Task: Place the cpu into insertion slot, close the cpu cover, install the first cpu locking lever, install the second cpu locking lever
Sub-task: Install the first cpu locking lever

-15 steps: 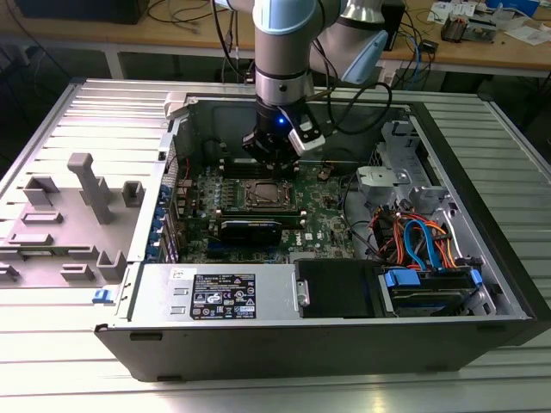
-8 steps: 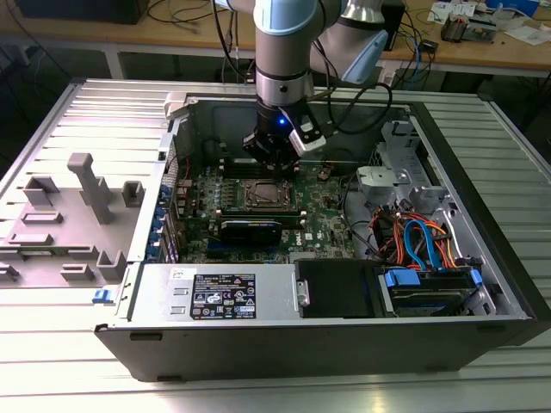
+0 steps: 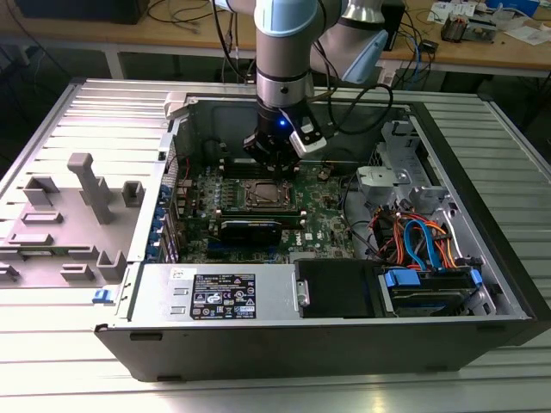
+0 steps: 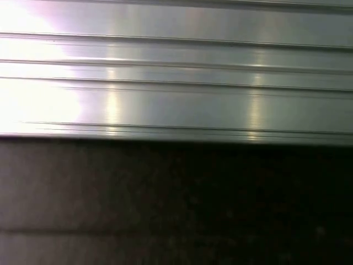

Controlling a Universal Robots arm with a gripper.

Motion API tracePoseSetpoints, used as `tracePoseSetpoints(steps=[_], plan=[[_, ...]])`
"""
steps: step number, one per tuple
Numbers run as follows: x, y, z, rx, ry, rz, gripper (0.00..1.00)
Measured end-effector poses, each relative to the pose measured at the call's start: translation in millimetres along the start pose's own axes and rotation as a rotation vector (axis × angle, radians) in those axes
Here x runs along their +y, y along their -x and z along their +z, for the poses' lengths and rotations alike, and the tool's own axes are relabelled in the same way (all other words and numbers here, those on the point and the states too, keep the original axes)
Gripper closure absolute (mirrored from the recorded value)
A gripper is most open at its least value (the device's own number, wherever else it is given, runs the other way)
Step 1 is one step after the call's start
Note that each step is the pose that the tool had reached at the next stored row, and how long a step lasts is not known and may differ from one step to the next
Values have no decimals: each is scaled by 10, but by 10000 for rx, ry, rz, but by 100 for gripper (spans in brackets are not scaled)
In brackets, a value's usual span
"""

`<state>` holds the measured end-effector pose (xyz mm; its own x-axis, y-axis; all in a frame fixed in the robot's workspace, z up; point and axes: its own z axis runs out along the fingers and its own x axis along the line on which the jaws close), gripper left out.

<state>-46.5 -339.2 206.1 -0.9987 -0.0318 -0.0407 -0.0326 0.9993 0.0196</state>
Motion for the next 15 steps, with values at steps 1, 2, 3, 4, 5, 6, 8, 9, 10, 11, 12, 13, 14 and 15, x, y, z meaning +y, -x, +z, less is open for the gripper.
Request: tracePoseSetpoints(steps=[1, 2, 3, 4, 5, 6, 8, 9, 10, 11, 12, 13, 14, 15], plan=[[0, 0, 5, 0, -1, 0, 89], [0, 1, 9, 2, -4, 0, 89], [-1, 0, 16, 3, -8, -1, 89], [-2, 0, 21, 3, -9, 0, 89], [-2, 0, 28, 3, -7, 0, 89], [-2, 1, 35, 1, -6, 0, 89], [2, 3, 49, -4, 11, 0, 89], [1, 2, 48, -3, 6, 0, 89], [1, 2, 46, 0, 1, -1, 89], [7, 3, 34, 4, -5, -4, 89], [15, 3, 25, 10, 3, -8, 89], [23, 4, 12, 12, 8, -16, 89], [24, 6, -12, 14, 8, -19, 89], [24, 6, -33, 15, 7, -20, 89]])
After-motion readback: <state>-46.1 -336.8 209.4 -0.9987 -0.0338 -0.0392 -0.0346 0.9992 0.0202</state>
